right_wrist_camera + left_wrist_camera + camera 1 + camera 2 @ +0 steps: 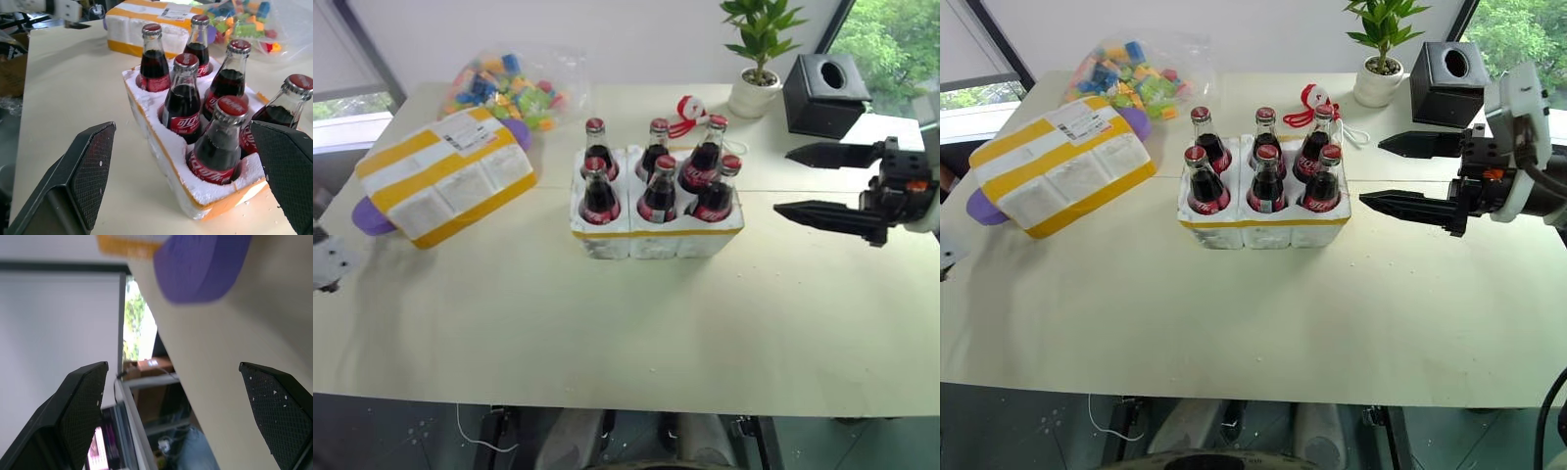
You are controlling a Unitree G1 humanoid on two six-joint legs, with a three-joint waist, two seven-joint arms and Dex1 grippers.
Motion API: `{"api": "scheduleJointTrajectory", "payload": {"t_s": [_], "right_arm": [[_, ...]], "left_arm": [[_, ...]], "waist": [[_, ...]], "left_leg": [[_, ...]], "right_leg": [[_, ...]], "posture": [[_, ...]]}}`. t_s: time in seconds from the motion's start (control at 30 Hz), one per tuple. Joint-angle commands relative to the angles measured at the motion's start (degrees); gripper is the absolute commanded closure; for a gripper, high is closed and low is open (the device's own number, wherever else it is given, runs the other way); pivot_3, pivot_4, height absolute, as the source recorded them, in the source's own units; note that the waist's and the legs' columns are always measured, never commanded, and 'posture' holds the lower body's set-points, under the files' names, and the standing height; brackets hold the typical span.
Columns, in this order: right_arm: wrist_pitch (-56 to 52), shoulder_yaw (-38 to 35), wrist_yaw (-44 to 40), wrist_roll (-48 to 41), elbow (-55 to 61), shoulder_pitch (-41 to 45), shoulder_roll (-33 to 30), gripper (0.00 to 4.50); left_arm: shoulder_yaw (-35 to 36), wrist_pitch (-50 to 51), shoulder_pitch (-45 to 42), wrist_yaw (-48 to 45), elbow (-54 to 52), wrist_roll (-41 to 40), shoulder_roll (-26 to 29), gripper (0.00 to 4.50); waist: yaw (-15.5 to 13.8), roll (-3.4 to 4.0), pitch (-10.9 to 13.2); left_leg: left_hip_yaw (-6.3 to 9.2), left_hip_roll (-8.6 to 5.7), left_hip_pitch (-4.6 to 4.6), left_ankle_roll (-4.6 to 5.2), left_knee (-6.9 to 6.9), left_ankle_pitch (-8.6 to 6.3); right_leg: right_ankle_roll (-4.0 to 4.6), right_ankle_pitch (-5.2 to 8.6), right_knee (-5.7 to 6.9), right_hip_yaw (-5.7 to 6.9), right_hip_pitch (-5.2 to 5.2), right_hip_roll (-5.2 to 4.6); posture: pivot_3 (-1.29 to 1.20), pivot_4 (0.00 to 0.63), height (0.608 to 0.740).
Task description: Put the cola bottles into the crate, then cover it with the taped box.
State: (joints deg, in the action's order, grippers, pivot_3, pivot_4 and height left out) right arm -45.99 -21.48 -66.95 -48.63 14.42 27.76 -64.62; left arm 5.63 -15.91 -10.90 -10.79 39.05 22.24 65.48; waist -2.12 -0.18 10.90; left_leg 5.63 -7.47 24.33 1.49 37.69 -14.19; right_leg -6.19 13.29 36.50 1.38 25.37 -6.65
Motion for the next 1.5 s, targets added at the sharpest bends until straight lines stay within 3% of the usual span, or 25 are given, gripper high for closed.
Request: {"api": "scheduleJointTrajectory", "payload": {"t_s": [0.03, 0.5, 0.6, 0.8, 0.83, 1.1, 1.3, 1.5], "right_arm": [[-0.35, -3.28, -0.34, -1.7, 1.52, 0.38, -1.74, 0.02], [-1.14, -5.89, 4.36, -3.66, 5.28, -3.21, 0.18, 0.02], [-1.06, -6.01, 5.11, -3.72, 5.74, -3.49, 0.35, 0.0], [-0.7, -6.64, 5.7, -3.34, 5.3, -4.48, -0.24, 0.0], [-0.67, -6.78, 5.71, -3.14, 5.03, -4.7, -0.35, 0.0], [-0.51, -9.01, 5.46, -0.12, 2.41, -9.23, -1.75, 0.0], [-0.52, -11.82, 5.58, 0.89, 2.1, -12.34, -1.62, 0.0], [0.19, -11.37, 6.4, 1.35, 2.3, -13.4, -0.3, 0.0]], "left_arm": [[-4.5, -3.93, -5.84, 2.74, 7.16, 4.09, -0.62, 0.0], [-17.1, -10.06, -25.42, 10.95, 25.7, 11.44, -6.19, 0.0], [-17.41, -10.46, -26.44, 10.23, 27.12, 10.6, -6.86, 0.91], [-17.74, -9.89, -27.63, 9.96, 27.77, 9.89, -7.19, 3.9], [-17.76, -9.61, -27.93, 9.84, 27.81, 9.8, -7.2, 4.14], [-15.34, -11.26, -32.24, 7.3, 22.13, 6.86, -4.54, 4.14], [-11.46, -11.78, -37.32, -3.96, 7.65, 1.38, -0.91, 4.14], [-8.31, -5.67, -40.28, -16.95, -8.86, -5.97, -1.66, 4.14]], "waist": [[0.2, 0.0, 0.0], [-0.13, -0.09, -0.04], [-0.04, -0.12, -0.05], [-0.05, -0.13, -0.06], [-0.06, -0.13, -0.06], [-0.24, -0.25, -0.07], [-0.03, -0.36, -0.04], [0.2, -0.32, -0.06]], "left_leg": [[-0.04, 0.01, 0.0, 0.04, -0.02, 0.02], [-0.12, 0.01, 0.0, 0.13, 0.27, 0.04], [-0.19, 0.01, 0.0, 0.15, 0.31, 0.04], [-0.29, 0.02, -0.03, 0.16, 0.33, 0.04], [-0.3, 0.02, -0.05, 0.17, 0.33, 0.04], [-0.33, 0.01, -0.04, 0.19, 0.38, 0.03], [-0.34, 0.02, 0.02, 0.21, 0.44, 0.02], [-0.44, 0.03, -0.02, 0.22, 0.44, 0.02]], "right_leg": [[0.0, 0.0, 0.01, -0.01, 0.01, 0.0], [-0.04, -0.03, 0.35, -0.01, 0.02, -0.02], [-0.04, -0.03, 0.42, -0.01, 0.05, -0.05], [-0.04, -0.03, 0.49, -0.03, 0.07, -0.08], [-0.04, -0.03, 0.49, -0.04, 0.06, -0.08], [-0.04, -0.03, 0.51, -0.05, 0.06, -0.09], [-0.04, -0.03, 0.5, -0.04, 0.07, -0.11], [-0.04, -0.03, 0.51, -0.05, 0.07, -0.11]], "posture": [[0.0, 0.15, 0.732], [0.0, 0.15, 0.732], [0.0, 0.15, 0.732], [0.0, 0.15, 0.732], [0.0, 0.15, 0.732], [0.0, 0.15, 0.732], [0.0, 0.15, 0.732], [0.0, 0.15, 0.732]]}}
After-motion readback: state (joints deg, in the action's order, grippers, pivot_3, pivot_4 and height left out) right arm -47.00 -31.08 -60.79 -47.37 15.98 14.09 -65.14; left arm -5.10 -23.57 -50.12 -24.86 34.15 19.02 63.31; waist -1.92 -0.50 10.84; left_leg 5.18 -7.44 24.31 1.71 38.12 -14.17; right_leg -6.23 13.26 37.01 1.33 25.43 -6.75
